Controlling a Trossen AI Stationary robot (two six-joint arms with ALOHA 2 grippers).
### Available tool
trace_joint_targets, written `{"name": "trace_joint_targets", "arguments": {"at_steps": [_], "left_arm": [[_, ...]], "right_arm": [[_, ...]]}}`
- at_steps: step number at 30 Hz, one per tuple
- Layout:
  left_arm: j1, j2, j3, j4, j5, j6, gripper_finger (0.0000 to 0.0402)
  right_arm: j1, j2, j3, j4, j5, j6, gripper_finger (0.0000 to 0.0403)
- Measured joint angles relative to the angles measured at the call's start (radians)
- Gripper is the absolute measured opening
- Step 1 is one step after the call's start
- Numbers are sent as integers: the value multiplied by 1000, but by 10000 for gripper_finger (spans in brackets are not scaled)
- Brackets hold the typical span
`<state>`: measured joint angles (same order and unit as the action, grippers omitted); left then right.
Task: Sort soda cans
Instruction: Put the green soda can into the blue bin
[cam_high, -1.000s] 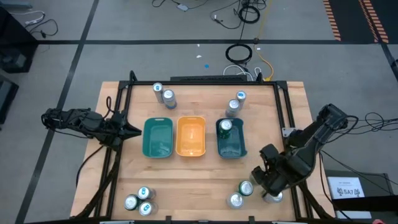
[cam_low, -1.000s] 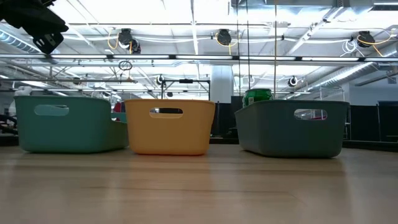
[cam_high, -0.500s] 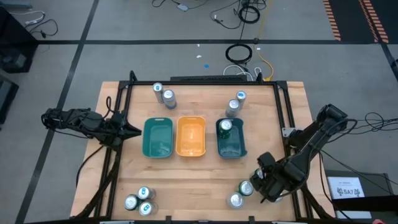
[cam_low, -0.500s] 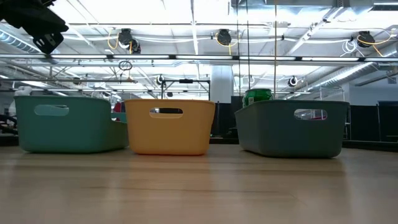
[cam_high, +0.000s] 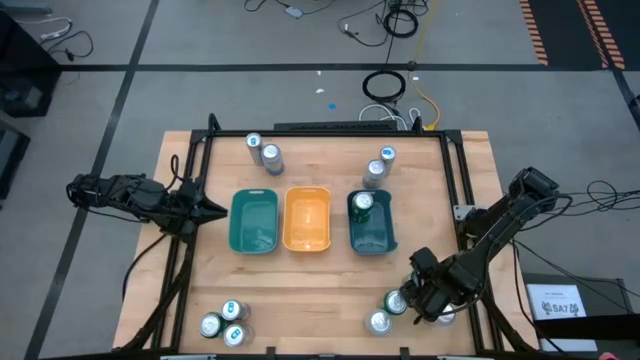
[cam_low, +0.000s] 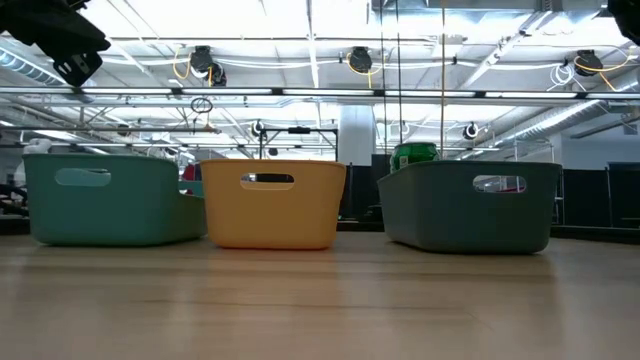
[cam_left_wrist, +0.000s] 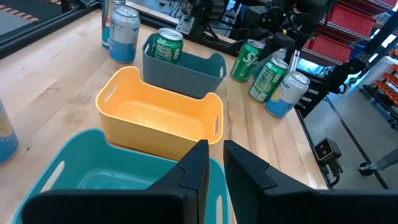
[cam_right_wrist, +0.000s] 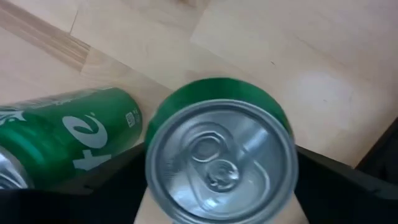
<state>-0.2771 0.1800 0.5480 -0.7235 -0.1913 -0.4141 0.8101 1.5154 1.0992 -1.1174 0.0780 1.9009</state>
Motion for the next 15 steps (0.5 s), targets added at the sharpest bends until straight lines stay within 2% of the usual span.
{"name": "trace_joint_targets", "arguments": {"at_steps": [4, 10, 15], "left_arm": [[0, 0, 0, 0, 0, 0, 59], [0, 0, 0, 0, 0, 0, 59], [0, 0, 0, 0, 0, 0, 59]], "right_arm": [[0, -1, 0, 4, 2, -1, 280], [0, -5, 13, -20, -7, 16, 278], [1, -30, 119, -122, -6, 23, 282]]}}
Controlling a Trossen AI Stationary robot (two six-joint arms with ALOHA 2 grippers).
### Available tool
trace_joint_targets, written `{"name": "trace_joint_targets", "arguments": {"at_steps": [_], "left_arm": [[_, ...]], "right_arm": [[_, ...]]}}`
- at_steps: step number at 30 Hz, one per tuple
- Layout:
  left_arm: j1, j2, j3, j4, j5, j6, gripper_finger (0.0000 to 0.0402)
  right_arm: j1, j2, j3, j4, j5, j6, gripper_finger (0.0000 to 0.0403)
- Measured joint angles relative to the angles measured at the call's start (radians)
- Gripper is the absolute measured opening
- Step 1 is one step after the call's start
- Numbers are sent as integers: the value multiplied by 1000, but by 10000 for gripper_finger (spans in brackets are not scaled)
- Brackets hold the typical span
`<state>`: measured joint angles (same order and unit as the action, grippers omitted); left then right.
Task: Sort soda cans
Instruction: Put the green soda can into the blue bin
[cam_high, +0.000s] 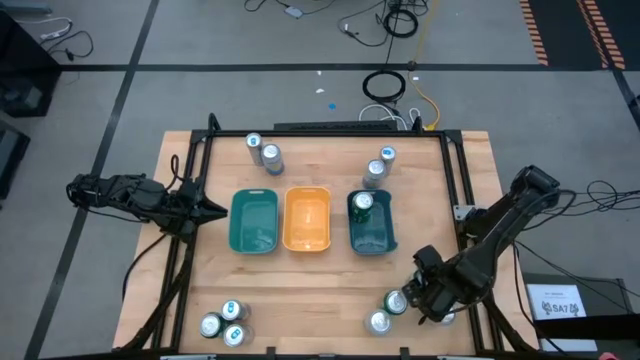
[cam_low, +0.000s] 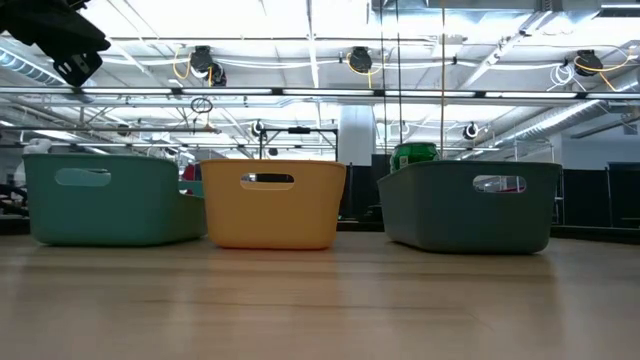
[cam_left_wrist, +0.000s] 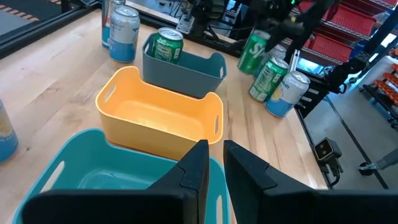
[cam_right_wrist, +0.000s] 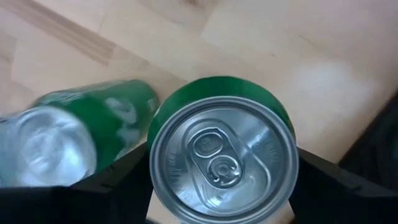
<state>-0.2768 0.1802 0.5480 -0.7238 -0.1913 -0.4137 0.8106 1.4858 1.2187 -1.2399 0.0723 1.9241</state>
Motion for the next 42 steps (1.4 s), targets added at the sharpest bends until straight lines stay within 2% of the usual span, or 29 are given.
{"name": "trace_joint_targets", "arguments": {"at_steps": [3, 7, 9, 13, 22, 25, 30, 33, 42], "left_arm": [[0, 0, 0, 0, 0, 1, 59], [0, 0, 0, 0, 0, 1, 59], [0, 0, 0, 0, -2, 1, 59], [0, 1, 0, 0, -25, 2, 59], [0, 2, 0, 0, -60, 2, 59], [0, 2, 0, 0, -60, 2, 59], [0, 2, 0, -1, -60, 2, 59], [0, 2, 0, -1, -60, 2, 59], [0, 2, 0, -1, -60, 2, 59]], "right_arm": [[0, -7, 102, -117, 15, -19, 286], [-7, -11, 255, -301, 92, -22, 287], [-29, -13, 307, -336, 141, -32, 287], [-121, -40, 326, -314, 268, -135, 287], [-416, -38, 325, -298, 270, -471, 288], [-502, -39, 302, -275, 281, -566, 288], [-612, -39, 188, -126, 156, -724, 288], [-648, -38, 126, -37, 102, -777, 288], [-728, -38, -41, 145, 74, -871, 288]]}}
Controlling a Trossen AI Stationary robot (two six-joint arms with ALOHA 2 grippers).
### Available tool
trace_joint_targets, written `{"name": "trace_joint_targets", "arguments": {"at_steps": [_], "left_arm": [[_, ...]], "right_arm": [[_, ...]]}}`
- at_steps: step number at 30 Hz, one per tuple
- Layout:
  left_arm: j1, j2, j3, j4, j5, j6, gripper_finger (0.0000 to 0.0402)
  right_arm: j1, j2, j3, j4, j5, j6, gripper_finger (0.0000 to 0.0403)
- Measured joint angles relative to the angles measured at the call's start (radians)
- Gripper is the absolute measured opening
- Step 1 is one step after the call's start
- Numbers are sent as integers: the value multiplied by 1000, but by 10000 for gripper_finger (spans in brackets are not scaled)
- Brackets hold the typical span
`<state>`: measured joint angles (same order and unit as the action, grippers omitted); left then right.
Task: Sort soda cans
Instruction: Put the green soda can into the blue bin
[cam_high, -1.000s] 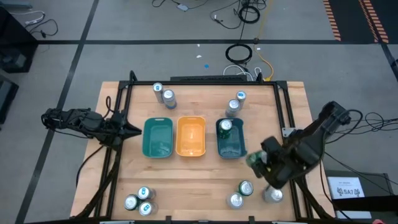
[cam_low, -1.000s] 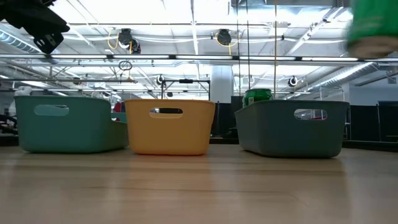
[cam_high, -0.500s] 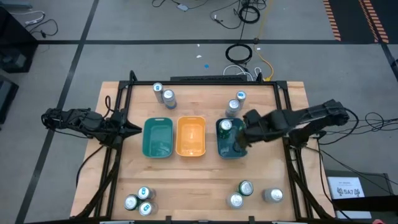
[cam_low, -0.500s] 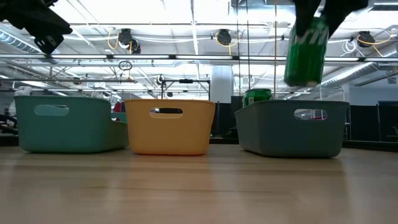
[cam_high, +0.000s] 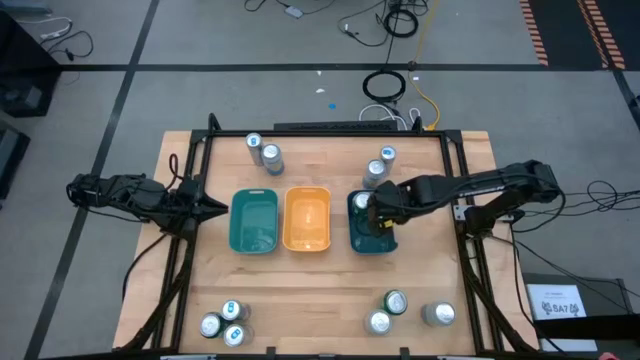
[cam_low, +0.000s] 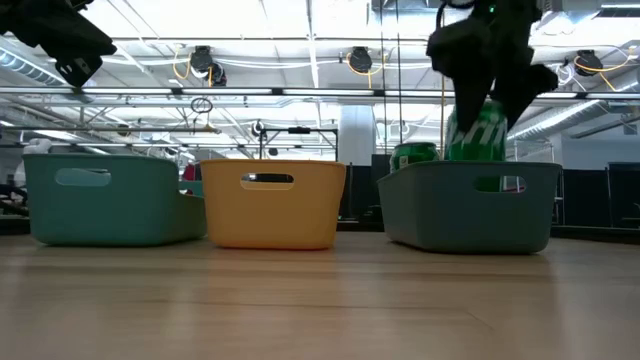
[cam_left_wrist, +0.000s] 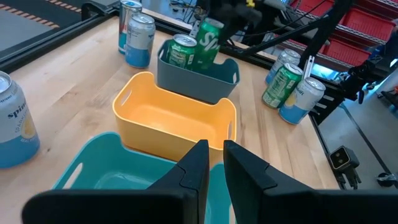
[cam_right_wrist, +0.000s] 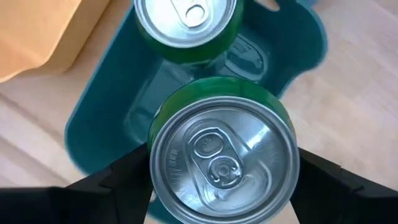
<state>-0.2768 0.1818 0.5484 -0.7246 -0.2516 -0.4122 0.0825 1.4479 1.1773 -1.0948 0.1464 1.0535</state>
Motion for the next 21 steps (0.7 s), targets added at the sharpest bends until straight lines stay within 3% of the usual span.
{"name": "trace_joint_targets", "arguments": {"at_steps": [13, 21], "left_arm": [[0, 0, 0, 0, 0, 0, 59], [0, 0, 0, 0, 0, 0, 59]], "right_arm": [[-63, 0, -146, 171, 12, -44, 292], [-64, 0, -149, 177, 19, -22, 339]]}}
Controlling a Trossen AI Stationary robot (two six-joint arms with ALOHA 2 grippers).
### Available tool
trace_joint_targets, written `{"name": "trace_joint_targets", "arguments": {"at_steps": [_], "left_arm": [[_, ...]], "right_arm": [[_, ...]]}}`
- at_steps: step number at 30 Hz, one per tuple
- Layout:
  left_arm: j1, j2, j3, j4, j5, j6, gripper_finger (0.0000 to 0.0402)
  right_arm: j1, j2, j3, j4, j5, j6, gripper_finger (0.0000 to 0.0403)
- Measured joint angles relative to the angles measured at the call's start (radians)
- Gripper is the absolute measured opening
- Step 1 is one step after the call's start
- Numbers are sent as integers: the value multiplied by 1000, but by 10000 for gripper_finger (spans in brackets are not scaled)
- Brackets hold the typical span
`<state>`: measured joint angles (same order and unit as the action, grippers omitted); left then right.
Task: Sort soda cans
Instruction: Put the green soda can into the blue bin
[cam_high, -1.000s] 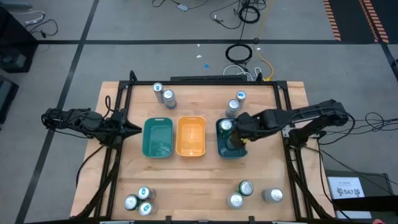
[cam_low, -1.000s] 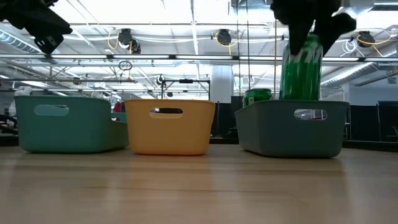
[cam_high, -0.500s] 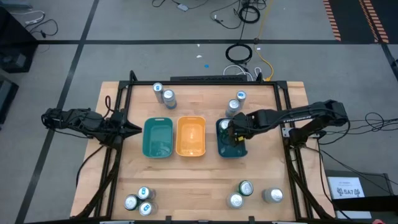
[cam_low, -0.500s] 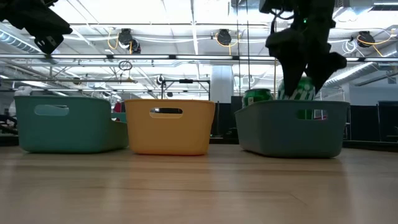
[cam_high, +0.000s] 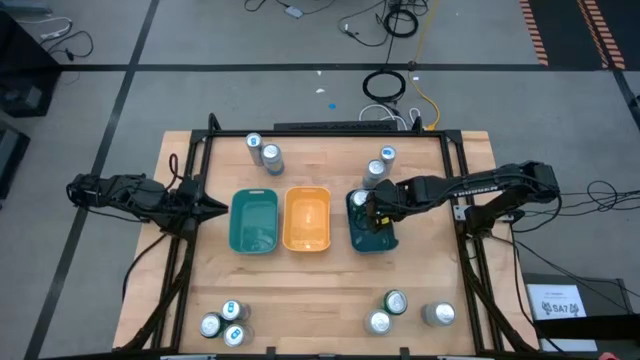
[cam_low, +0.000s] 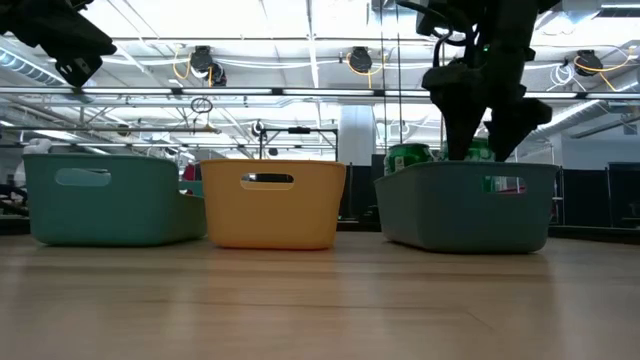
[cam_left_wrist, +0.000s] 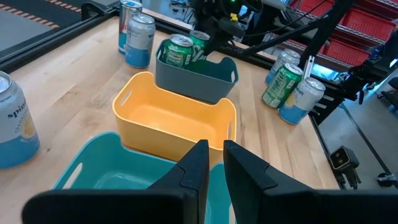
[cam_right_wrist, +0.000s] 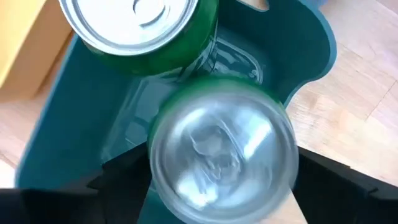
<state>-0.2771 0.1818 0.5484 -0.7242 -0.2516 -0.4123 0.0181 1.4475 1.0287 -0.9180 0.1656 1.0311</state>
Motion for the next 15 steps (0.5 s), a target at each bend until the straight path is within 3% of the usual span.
{"name": "trace_joint_targets", "arguments": {"at_steps": [9, 15], "left_arm": [[0, 0, 0, 0, 0, 0, 59], [0, 0, 0, 0, 0, 0, 59]], "right_arm": [[0, -6, 3, -19, -17, 4, 352], [24, -67, 85, -104, -8, 13, 352]]}}
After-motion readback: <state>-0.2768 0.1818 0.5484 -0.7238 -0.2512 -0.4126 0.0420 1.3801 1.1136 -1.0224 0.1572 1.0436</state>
